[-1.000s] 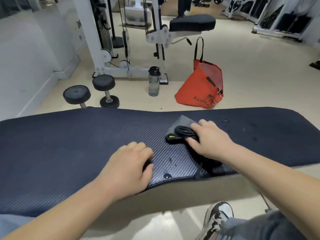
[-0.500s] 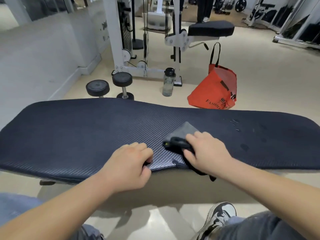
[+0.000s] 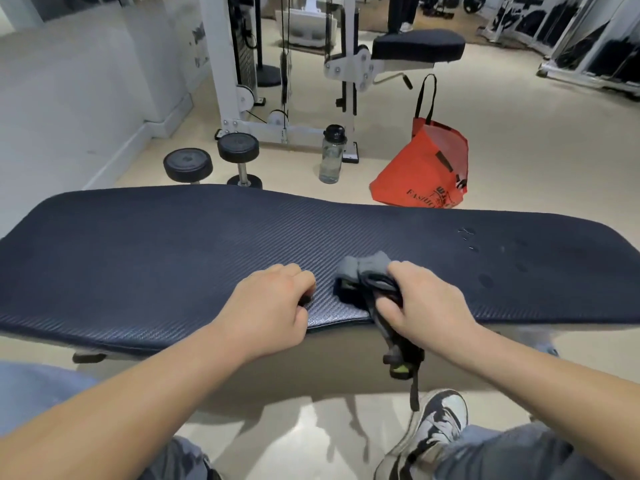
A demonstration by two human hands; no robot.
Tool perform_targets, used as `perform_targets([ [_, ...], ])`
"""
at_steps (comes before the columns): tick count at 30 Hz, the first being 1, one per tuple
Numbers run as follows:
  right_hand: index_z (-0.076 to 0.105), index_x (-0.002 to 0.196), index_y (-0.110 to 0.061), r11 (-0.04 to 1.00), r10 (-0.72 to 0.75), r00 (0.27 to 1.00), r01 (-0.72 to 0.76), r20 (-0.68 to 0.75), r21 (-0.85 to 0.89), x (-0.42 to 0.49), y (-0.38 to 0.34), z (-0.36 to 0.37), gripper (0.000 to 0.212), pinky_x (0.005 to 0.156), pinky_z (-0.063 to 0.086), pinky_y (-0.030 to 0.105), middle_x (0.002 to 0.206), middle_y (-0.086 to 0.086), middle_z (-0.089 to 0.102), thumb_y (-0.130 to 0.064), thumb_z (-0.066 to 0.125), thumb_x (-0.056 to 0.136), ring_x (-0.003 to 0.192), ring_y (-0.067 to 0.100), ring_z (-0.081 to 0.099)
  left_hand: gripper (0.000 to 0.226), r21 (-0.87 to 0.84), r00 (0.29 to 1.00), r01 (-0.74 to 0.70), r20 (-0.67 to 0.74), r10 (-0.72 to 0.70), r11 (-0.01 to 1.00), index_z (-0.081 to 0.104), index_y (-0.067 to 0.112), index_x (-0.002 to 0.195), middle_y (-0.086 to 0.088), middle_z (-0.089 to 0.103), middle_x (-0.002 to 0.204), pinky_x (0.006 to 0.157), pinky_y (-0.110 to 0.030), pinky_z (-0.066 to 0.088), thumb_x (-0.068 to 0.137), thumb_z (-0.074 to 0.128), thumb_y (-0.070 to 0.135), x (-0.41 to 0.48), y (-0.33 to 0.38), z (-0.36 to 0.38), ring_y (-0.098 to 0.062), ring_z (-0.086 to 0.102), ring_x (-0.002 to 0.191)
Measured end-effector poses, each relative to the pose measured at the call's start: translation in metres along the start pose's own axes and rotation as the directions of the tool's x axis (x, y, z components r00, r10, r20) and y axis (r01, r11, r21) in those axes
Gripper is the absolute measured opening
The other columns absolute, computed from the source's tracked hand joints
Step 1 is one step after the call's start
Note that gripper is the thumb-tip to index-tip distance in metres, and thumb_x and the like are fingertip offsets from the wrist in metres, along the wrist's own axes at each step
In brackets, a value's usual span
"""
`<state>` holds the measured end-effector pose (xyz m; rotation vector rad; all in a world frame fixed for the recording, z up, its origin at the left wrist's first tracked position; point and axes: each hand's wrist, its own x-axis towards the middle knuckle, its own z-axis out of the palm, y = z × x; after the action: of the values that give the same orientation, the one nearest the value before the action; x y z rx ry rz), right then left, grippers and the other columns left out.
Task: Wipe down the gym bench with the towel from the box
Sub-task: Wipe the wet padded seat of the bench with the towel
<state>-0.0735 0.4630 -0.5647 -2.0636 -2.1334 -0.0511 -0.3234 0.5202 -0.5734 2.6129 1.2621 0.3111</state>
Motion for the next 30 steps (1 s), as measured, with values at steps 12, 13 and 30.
perform_targets([
  [12,0.057,0.109,-0.022,0.967,-0.241,0.968,0.245,0.065,-0.065,0.022,-0.008,0.005,0.026,0.071,0.051,0.039,0.107,0.002,0.058,-0.041,0.053,0.091,0.101,0.030,0.063,0.019,-0.041,0.995,0.095,0.016,-0.095,0.995,0.054,0.031,0.092,0.013,0.054,0.091,0.071,-0.032,0.047,0.079,0.048,0.019,0.002,-0.004,-0.009,-0.014,0.051,0.090],
  [13,0.058,0.112,-0.022,0.983,-0.156,0.987,0.159,0.039,-0.089,0.030,0.005,0.004,0.027,0.074,0.052,0.040,0.112,0.003,0.059,-0.040,0.053,0.093,0.105,0.031,0.064,0.019,-0.048,0.996,0.093,0.020,-0.092,0.995,0.055,0.032,0.092,0.014,0.054,0.092,0.071,-0.031,0.046,0.079,0.048,0.019,0.004,-0.002,-0.010,-0.013,0.051,0.091],
  [30,0.062,0.107,-0.019,0.969,-0.007,1.000,0.001,-0.023,-0.248,0.077,0.049,0.006,0.025,0.066,0.035,0.037,0.102,0.006,0.058,-0.034,0.067,0.088,0.099,0.033,0.062,0.020,-0.121,0.994,0.103,-0.013,-0.105,0.987,0.055,0.031,0.102,0.015,0.054,0.100,0.076,-0.029,0.049,0.087,0.049,0.020,0.041,0.020,-0.002,-0.011,0.053,0.095],
])
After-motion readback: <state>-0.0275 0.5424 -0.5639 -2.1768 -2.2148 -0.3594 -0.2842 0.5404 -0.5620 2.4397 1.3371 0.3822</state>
